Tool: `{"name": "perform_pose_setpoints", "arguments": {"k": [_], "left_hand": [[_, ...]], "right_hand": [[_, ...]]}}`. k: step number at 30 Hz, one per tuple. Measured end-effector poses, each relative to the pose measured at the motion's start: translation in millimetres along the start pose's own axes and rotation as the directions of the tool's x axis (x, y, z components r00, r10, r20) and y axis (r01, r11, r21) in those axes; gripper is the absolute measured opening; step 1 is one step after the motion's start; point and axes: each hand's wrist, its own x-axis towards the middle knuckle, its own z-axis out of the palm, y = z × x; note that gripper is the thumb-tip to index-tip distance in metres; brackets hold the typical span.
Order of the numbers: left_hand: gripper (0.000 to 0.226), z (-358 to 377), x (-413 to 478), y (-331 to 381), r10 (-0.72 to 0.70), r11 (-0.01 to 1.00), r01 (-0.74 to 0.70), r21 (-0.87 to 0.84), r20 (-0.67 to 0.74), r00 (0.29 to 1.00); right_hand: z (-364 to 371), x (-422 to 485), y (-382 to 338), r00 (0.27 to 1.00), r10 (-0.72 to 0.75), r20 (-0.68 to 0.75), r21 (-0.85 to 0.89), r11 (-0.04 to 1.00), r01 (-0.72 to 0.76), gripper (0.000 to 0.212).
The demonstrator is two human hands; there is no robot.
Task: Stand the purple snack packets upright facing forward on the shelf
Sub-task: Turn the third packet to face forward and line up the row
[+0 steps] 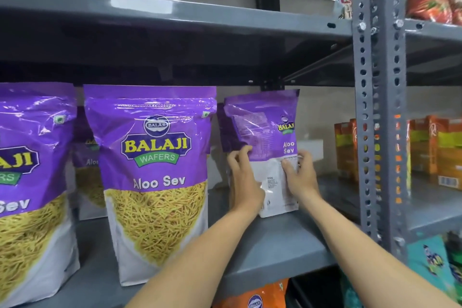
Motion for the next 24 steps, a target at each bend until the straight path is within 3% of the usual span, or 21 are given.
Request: {"name": "perform_pose_setpoints", "arguments": {"k": [3,6,9,11,14,16,18,21,24], "left_hand": [[0.087,1,0,-1,-0.005,0.997,0.005,0.076,0.008,1.000],[0.087,1,-6,8,-0.091,0.980,0.093,0.178,-0.016,0.996],[0.075,5,-19,19,0.023,0.967,0.018,0.255,-0.159,0.987],[0.059,10,-26,25,0.055,0.984,-0.031,0.175,-0.135,0.989],[0.051,19,-29,31,-0.124,0.987,0.129,-0.095,0.064,0.990],[0.055,25,-26,29,-0.183,0.978,0.192,-0.086,0.103,0.978],[0.054,27,-22,27,-0.224,0.970,0.230,-0.072,0.080,0.971],[0.044,28,-15,24,-0.299,0.939,0.304,-0.164,0.055,0.953],[0.062,27,-9,26,-0.365,0.877,0.385,-0.289,0.122,0.923]], "right_hand": [[-2,6,0,0.998,0.045,0.033,0.023,0.999,-0.046,0.040],[-8,12,-7,0.987,0.152,0.062,0.220,0.962,-0.162,0.049],[-11,22,-13,0.942,0.324,0.093,0.388,0.859,-0.334,0.057],[-13,23,-16,0.910,0.374,0.180,0.452,0.790,-0.414,0.064],[-15,26,-19,0.895,0.354,0.270,0.462,0.768,-0.444,0.079],[-18,29,-20,0.892,0.354,0.282,0.449,0.773,-0.449,0.083],[-24,31,-20,0.894,0.378,0.240,0.429,0.785,-0.447,0.077],[-31,30,-21,0.903,0.393,0.171,0.352,0.832,-0.429,0.048],[-33,24,-24,0.916,0.343,0.208,0.318,0.862,-0.395,0.023]]}}
